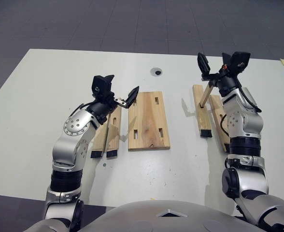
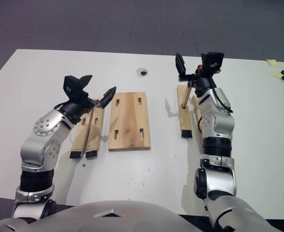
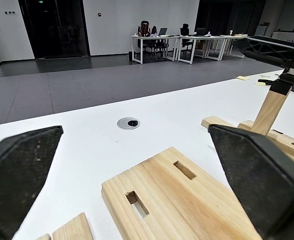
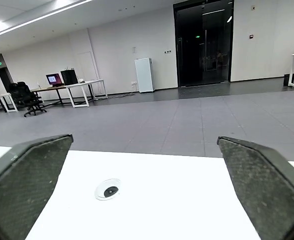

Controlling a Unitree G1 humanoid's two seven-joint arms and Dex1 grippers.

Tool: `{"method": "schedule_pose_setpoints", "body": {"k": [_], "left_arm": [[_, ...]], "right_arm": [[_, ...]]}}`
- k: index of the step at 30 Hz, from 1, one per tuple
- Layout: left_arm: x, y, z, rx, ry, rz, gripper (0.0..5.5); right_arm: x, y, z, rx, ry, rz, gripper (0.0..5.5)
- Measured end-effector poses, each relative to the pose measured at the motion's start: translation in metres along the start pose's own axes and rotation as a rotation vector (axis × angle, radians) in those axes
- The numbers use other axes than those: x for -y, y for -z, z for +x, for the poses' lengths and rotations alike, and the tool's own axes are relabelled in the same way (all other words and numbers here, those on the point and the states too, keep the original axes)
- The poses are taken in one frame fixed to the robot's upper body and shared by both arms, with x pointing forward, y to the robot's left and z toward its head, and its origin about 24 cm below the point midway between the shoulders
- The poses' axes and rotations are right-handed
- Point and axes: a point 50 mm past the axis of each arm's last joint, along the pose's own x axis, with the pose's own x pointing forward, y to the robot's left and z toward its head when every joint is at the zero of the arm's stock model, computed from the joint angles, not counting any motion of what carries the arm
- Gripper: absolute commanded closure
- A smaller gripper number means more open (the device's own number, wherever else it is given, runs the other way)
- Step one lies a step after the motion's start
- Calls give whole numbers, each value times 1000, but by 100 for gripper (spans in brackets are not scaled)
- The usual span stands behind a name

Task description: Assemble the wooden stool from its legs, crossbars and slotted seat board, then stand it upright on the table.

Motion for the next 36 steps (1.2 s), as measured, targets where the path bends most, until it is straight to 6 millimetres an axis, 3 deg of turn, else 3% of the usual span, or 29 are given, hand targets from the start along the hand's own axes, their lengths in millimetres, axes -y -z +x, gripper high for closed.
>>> {"method": "schedule_pose_setpoints", "body": {"k": [6,11,13,18,21,36], "left_arm": [[10,3,1,-3,32,-21,10],[14,3,-1,-4,45,-28,10],[14,2,-3,-11,35,-26,10],[12,8,-14,-39,-22,-42,10],[13,15,-17,-68,-42,-55,10],[16,22,-13,-94,-61,-55,10]], "right_arm": [[2,-11,-4,48,47,132,11],[-21,-57,-2,155,-31,176,11],[-22,-60,-11,119,-34,173,11],[14,-16,-64,-184,88,90,11],[21,9,-89,-333,110,78,11],[12,51,-117,-640,20,-125,11]]}}
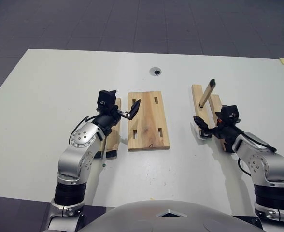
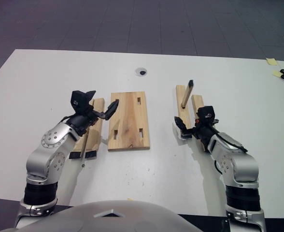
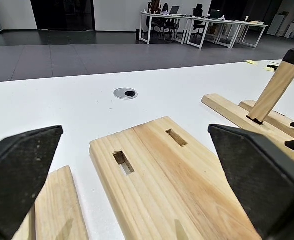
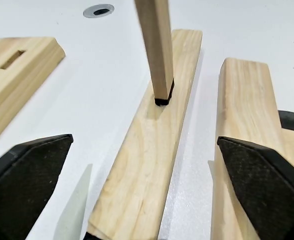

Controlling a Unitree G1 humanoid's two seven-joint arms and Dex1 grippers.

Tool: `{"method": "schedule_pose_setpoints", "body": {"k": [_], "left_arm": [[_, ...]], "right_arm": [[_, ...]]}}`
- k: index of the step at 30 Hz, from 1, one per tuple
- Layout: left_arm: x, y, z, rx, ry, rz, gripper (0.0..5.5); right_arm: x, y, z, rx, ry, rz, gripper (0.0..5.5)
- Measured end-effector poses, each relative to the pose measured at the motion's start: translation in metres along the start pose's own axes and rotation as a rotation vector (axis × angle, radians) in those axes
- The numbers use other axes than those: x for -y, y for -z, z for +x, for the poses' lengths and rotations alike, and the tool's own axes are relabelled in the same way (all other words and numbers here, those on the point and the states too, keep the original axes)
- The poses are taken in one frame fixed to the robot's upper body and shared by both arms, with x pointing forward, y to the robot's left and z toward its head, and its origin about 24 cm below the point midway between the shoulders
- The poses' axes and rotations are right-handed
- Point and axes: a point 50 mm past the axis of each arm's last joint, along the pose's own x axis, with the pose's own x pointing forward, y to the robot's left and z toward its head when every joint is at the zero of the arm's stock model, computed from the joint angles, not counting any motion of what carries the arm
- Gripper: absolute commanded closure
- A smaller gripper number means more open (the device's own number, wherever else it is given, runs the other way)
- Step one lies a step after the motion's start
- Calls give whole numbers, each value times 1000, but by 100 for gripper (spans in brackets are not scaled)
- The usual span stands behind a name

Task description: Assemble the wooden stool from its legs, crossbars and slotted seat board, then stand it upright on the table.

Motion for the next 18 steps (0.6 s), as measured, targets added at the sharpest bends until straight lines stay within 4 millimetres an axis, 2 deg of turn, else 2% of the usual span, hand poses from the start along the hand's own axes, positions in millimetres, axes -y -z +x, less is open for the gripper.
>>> {"method": "schedule_pose_setpoints", "body": {"k": [11,18], "left_arm": [[2,2,2,10,-9,-10,10],[6,4,2,12,-10,-22,10]], "right_arm": [[5,-2,0,-103,-41,-196,11],[5,-2,1,-115,-64,-236,11]]}}
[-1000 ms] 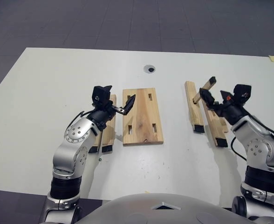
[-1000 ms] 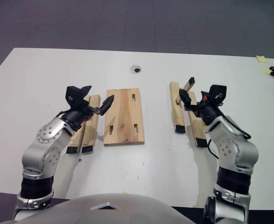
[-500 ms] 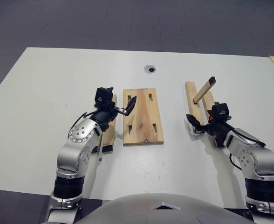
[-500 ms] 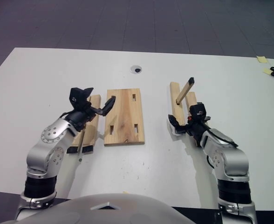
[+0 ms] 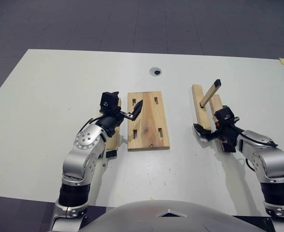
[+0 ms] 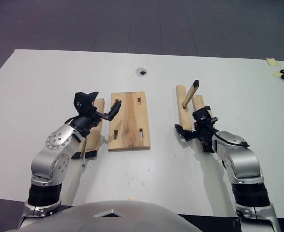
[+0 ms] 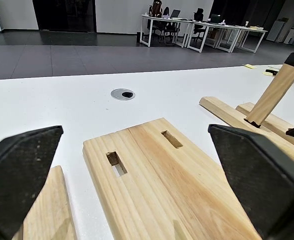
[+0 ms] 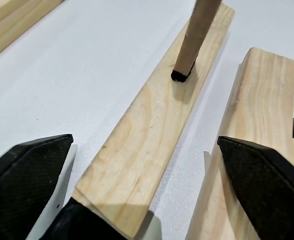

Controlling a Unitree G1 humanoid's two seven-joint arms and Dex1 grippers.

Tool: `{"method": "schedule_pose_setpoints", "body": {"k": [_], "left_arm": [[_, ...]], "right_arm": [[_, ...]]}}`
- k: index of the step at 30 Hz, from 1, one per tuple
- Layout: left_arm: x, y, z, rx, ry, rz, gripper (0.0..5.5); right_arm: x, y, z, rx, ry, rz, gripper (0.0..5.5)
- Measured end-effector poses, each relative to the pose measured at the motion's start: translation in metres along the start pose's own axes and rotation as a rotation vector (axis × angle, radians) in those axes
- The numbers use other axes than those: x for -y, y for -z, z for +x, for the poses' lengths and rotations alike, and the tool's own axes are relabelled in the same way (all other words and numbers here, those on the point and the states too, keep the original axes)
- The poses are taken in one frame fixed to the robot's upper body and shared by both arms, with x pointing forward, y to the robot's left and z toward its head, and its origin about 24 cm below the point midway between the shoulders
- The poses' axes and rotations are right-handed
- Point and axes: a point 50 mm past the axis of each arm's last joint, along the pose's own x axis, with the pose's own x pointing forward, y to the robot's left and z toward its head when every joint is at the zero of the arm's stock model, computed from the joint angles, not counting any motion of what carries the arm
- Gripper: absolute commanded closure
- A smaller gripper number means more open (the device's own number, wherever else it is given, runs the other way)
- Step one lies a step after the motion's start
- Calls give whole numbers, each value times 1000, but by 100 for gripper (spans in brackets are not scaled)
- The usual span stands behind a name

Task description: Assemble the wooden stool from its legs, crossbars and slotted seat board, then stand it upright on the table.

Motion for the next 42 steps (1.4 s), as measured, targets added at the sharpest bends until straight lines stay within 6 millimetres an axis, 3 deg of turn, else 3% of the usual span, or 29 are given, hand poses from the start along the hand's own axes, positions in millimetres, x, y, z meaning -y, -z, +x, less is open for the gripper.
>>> {"method": "schedule_pose_setpoints", "body": {"k": [17,24,37,42], "left_arm": [[-2,4,-3,-14,-18,-6,10],[-3,6,-4,-25,-40,6,10],[1,13,-2,-15,-88,16,10],[4,17,2,-13,-93,35,10]], "right_arm": [[-4,4,4,-57,-2,118,11],[-3,-3,4,-96,38,178,126],[21,-2,3,-117,84,-33,323],[23,-3,5,-109,88,-57,335]]}}
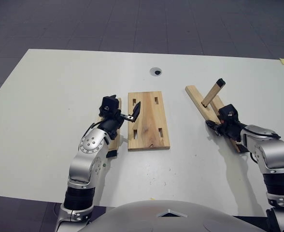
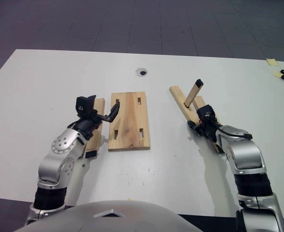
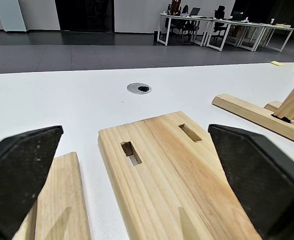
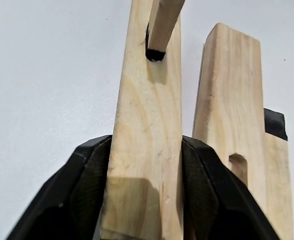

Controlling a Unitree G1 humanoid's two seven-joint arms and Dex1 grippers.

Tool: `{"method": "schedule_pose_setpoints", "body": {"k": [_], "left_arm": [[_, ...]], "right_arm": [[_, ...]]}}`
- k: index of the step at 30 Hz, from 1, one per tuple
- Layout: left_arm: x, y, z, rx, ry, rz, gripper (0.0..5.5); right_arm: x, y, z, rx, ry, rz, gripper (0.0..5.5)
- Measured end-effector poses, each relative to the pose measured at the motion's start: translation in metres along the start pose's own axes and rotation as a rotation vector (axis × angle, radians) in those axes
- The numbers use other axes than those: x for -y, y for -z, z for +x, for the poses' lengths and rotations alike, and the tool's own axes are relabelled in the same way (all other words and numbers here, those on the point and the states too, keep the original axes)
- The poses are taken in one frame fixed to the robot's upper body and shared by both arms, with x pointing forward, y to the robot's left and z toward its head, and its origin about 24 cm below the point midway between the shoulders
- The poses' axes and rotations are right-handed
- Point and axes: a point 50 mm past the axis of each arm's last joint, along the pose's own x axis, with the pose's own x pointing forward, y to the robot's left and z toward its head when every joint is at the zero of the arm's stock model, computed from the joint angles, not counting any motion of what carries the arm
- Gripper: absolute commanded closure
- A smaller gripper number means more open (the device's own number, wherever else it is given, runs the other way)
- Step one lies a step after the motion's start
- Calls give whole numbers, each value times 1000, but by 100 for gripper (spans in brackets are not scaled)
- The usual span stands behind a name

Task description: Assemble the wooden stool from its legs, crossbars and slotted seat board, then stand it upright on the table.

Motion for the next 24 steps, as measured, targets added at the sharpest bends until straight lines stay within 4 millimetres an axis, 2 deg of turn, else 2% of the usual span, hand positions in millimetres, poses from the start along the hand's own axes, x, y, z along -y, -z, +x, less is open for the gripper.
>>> {"method": "schedule_pose_setpoints", "body": {"k": [6,9,11,16,20,23,24], "left_arm": [[-7,-5,2,21,9,10,10],[-21,-19,4,70,0,-44,10],[-31,-37,6,155,-2,-220,10],[-43,-82,12,307,108,-574,10],[-43,-95,17,259,239,-807,10],[-32,-103,22,173,361,-945,10],[-26,-107,25,114,401,-981,10]], "right_arm": [[-4,-1,2,23,3,10,335],[-20,-3,6,117,-39,45,338],[-35,-14,8,272,-72,59,345],[-54,-36,1,590,-41,39,345],[-69,-38,-6,727,1,27,345],[-85,-44,-10,829,10,-13,345],[-96,-52,-13,900,-5,-37,345]]}}
